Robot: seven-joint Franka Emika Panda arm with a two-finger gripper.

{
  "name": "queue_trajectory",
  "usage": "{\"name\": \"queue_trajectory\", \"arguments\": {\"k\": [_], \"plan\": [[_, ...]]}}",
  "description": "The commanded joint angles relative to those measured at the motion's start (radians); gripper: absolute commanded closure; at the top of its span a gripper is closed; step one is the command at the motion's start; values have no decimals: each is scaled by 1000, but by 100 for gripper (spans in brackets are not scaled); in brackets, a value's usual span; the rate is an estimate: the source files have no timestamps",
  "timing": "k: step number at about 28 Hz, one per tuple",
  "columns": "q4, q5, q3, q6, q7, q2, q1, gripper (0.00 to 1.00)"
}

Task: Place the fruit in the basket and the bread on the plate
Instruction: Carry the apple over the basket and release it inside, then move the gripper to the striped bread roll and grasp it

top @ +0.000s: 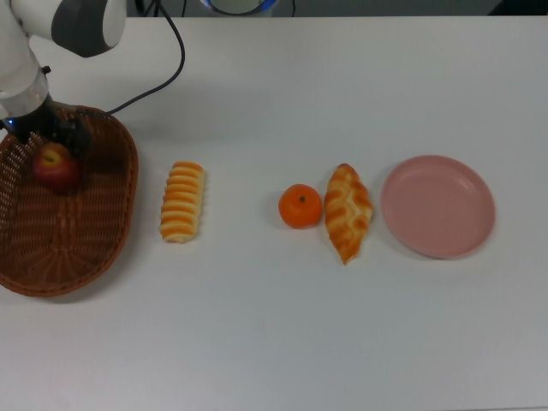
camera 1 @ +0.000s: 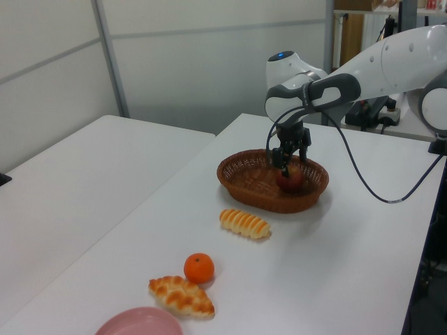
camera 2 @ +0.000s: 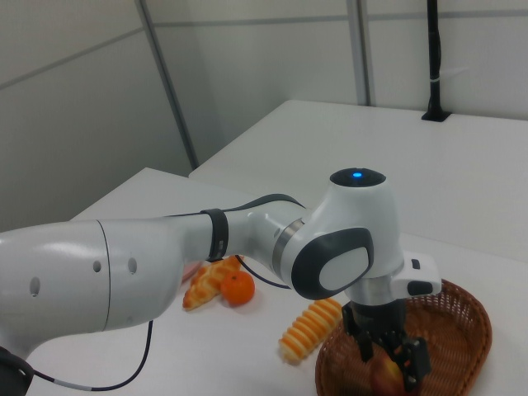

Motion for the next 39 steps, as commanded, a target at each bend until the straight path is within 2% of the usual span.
{"name": "queue_trajectory", "arguments": {"k": [1, 5, 7, 9, 16, 23, 26, 31, 35, 39], "plan": [[-2, -7, 7, 4, 25, -34, 16, 0], [1, 11, 13, -39, 27, -68, 38, 0], [0, 66, 13, -59, 30, -74, 74, 0], [-3, 91, 12, -62, 50, -76, 108, 0], [-14, 96, 13, -81, 183, -73, 219, 0], [-65, 74, 12, -50, 188, -36, 304, 0], [-65, 47, 12, -29, 189, -21, 306, 0], [-65, 35, 10, 27, 197, 27, 306, 0], [-68, -18, 12, 45, 235, 47, 315, 0], [-78, -24, 10, 47, 240, 53, 324, 0]]}}
